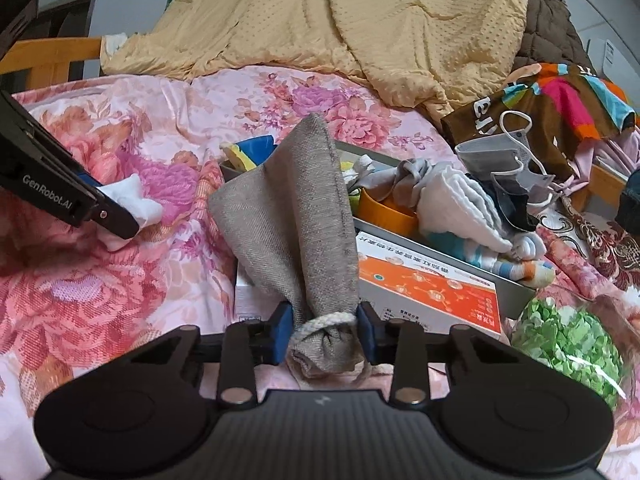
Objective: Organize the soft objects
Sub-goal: 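Carry the white cloth with the left tool while the right tool carries the burlap pouch to the tray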
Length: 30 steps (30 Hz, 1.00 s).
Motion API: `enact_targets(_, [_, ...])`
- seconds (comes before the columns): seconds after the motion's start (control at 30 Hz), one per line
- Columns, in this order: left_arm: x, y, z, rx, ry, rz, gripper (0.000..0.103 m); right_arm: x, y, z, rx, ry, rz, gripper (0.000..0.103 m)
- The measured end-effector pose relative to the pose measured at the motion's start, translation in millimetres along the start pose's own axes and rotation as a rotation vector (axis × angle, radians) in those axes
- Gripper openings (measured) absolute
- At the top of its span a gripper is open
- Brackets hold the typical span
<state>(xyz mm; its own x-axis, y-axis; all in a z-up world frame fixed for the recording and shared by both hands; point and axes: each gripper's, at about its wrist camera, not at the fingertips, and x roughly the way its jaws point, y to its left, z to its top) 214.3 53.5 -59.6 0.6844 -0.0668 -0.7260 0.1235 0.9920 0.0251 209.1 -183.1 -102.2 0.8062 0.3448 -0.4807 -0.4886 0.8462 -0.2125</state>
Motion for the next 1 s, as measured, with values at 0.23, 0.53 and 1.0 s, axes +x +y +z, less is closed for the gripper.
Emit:
enact_targets(0.23, [-7.0,1.3,-1.5,-0.024,-0.041,-0.006,0.020,-7.9,4.9,-1.6,0.006,-0.011,0.008,0.035])
enact_targets(0.53, [-23.2,6.7,-2.2,-0.049,-0.097,-0.025,0.020,-20.3,8.1,2.5,0.041,-0.068,0.020,0.032])
enact_targets(1.0, [-20.7,10.1,45.1,-0.073,-0.203,-0.030,0.020,-22.0,-32.4,44.3,0.215,-0.176,0.030,0.032])
